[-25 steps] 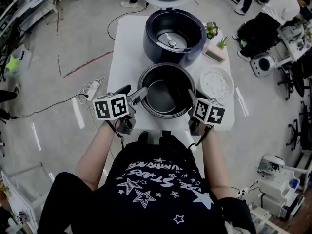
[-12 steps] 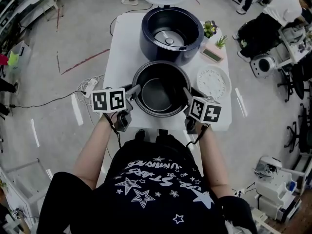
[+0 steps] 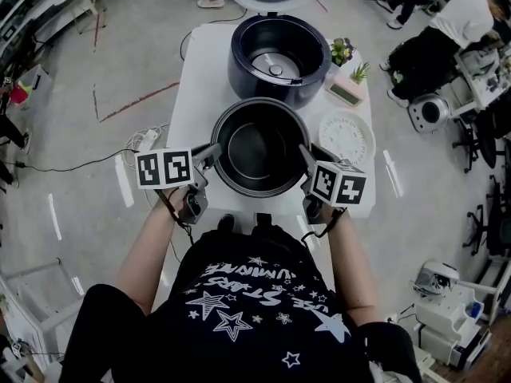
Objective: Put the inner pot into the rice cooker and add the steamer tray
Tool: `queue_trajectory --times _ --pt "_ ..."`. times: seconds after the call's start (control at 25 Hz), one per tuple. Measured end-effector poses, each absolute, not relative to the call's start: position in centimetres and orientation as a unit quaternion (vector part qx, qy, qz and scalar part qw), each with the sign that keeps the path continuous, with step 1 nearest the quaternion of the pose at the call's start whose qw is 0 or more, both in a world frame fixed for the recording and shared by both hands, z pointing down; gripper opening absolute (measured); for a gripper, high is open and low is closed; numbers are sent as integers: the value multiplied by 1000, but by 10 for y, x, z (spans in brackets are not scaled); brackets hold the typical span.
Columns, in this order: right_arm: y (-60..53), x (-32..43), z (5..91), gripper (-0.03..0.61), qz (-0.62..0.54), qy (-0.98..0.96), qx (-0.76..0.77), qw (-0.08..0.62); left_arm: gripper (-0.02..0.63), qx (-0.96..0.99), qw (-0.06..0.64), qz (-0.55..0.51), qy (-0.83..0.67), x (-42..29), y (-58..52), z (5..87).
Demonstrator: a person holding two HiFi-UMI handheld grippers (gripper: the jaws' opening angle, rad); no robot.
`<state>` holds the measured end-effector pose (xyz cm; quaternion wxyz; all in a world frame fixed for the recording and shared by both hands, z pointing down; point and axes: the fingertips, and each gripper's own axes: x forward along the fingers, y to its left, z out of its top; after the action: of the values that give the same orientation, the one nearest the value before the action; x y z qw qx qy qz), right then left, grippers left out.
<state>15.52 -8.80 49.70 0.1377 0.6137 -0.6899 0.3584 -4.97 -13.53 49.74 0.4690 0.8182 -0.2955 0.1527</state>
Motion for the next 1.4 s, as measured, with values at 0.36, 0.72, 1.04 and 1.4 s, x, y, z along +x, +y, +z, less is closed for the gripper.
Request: queue_trajectory --times 0.36,0.72,1.04,1.4 --pt "-90 147 435 106 320 -721 607 98 60 840 433 105 -309 -60 -129 436" --pt "-102 139 383 107 286 -746 598 70 63 851 414 60 -319 -69 -136 387" --pt "-123 137 339 107 252 -769 586 43 63 873 357 19 -332 -75 -153 333" --pt "-158 143 293 106 219 -784 581 12 63 881 339 -16 -329 -69 -181 292"
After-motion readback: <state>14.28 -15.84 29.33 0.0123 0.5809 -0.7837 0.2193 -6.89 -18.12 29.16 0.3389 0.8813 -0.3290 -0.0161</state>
